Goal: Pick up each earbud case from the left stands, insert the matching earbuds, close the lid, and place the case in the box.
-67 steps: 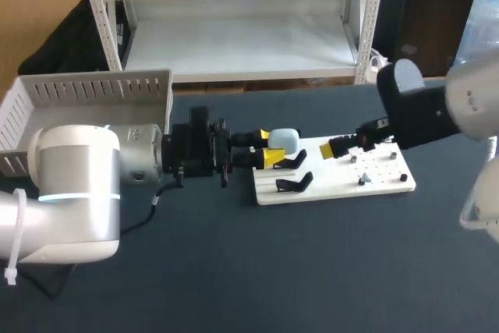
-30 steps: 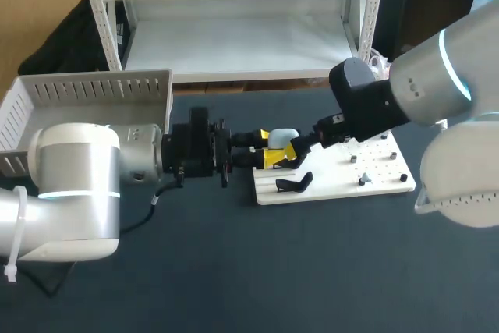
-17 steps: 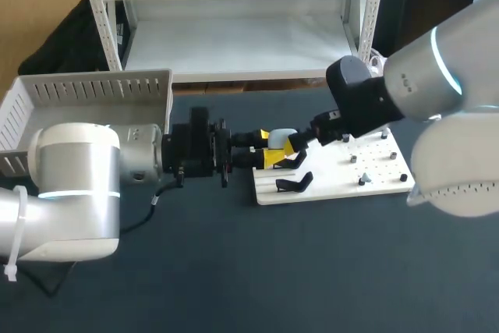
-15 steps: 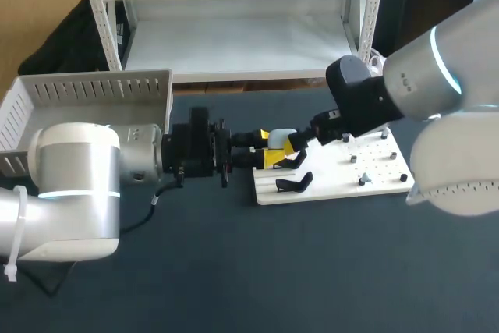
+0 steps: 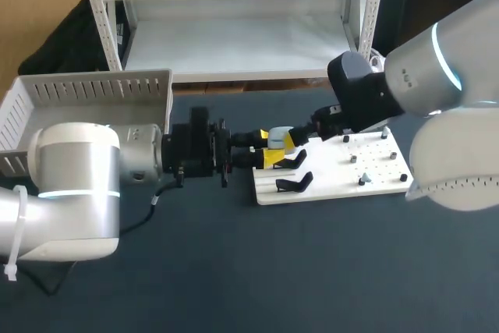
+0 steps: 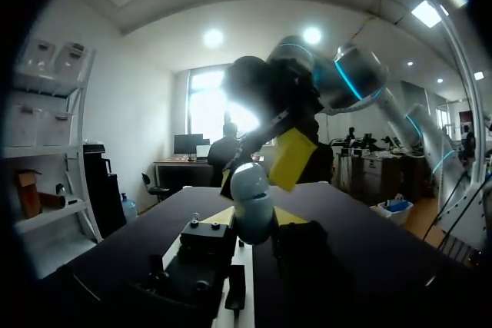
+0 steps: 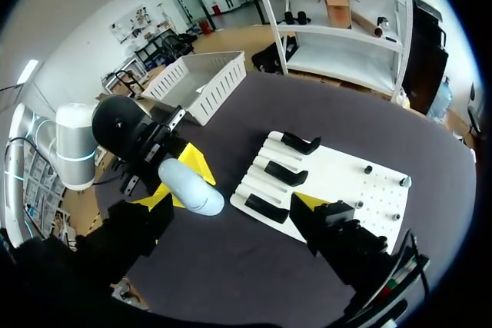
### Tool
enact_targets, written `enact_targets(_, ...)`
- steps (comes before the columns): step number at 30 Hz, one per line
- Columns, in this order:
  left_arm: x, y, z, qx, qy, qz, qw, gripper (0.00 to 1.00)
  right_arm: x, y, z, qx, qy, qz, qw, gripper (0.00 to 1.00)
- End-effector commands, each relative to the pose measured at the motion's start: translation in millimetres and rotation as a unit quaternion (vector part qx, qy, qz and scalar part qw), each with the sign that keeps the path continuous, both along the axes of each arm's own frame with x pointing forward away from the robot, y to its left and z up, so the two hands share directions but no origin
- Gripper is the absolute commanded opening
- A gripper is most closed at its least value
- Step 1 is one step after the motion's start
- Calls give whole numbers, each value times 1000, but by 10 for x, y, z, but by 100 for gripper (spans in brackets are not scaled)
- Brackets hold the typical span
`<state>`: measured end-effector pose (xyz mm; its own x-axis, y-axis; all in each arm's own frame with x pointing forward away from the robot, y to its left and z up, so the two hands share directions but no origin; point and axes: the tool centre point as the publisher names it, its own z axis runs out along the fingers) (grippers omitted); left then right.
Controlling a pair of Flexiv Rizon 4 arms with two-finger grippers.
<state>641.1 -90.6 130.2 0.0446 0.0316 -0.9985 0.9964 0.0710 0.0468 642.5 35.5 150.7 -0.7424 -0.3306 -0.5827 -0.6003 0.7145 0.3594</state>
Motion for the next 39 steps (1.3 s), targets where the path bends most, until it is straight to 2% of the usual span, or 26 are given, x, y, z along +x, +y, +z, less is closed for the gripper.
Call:
enact_targets(1,-12,-1,-8,-2,-1,1,1000,0,17,9,46,-4,-4,-4,1000,100)
enact_targets(6,-12,-1,-8,-2,-1,1,1000,0,59,-11,180,-2,-21,-9,1000,100)
enact_targets(11,-12,-1,-8,-2,-1,1,1000,0,158,-180,394,-12,-56,-26,998,100)
enact_targets(15,-12,-1,-8,-2,-1,1,1000,0,291,-460,478,-57,-82,-58,993,100)
enact_targets(20,-12,-1,-8,-2,-1,1,1000,0,505,-890,429,-132,-91,-108,981,100)
enact_targets(24,-12,-1,-8,-2,-1,1,1000,0,638,-1178,310,-182,-85,-136,970,100)
enact_targets(27,-12,-1,-8,-2,-1,1,1000,0,719,-1325,169,-212,-63,-143,965,100)
enact_targets(32,-12,-1,-8,-2,-1,1,1000,0,812,-1457,-59,-258,-32,-141,955,100)
enact_targets(38,-12,-1,-8,-2,-1,1,1000,0,933,-1551,-287,-290,-1,-136,947,100)
enact_targets(39,-12,-1,-8,-2,-1,1,1000,0,962,-1573,-337,-295,6,-135,946,89)
